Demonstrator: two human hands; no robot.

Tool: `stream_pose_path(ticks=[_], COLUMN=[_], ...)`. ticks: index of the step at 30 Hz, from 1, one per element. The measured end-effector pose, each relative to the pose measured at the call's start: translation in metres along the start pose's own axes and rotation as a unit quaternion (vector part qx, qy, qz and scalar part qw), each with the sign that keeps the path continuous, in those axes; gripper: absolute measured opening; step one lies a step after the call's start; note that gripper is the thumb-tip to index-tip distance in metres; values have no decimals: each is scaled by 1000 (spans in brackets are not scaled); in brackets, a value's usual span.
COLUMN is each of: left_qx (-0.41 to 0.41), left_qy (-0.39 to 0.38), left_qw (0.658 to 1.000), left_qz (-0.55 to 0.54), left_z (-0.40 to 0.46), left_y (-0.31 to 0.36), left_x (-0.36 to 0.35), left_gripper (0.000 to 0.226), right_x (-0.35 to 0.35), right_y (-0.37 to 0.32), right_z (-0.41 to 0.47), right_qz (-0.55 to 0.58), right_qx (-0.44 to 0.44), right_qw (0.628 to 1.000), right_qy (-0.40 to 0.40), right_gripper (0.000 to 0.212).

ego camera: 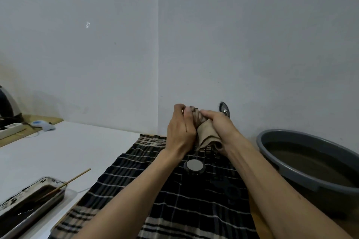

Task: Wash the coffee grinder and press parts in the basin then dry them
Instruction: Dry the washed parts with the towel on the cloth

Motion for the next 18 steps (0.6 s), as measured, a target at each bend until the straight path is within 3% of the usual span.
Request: stream_pose_path(ticks=[2, 5, 9, 18], left_qx=[-23, -35, -45, 101], left_qy=[-33, -77, -115, -143], left_qw=[999, 996, 992, 983], left_qz=[-7, 10, 41, -63], left_z=[1, 14, 23, 60], left_y=[-4, -2, 3, 19], left_x=[0, 7, 21, 27], left_gripper=[38, 43, 47, 62], right_x=[2, 3, 14, 44], right_y=[-6, -9, -28, -43], right_z=[0, -1, -2, -21], right_qz=[94, 92, 92, 73], right_qx=[-24, -24, 44, 15], right_qw=[995, 995, 990, 989], right_qy=[-9, 17, 101, 129], right_gripper=[31, 31, 36, 39])
Point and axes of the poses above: each hand's wrist, its own z-axis towards the middle knuckle, its own x-axis out of the back of the hand, y = z × x, the point moved 1 cm from there along z, towards the middle knuckle, and after that the axes turned 13 degrees about -z, right-handed, at the moved point
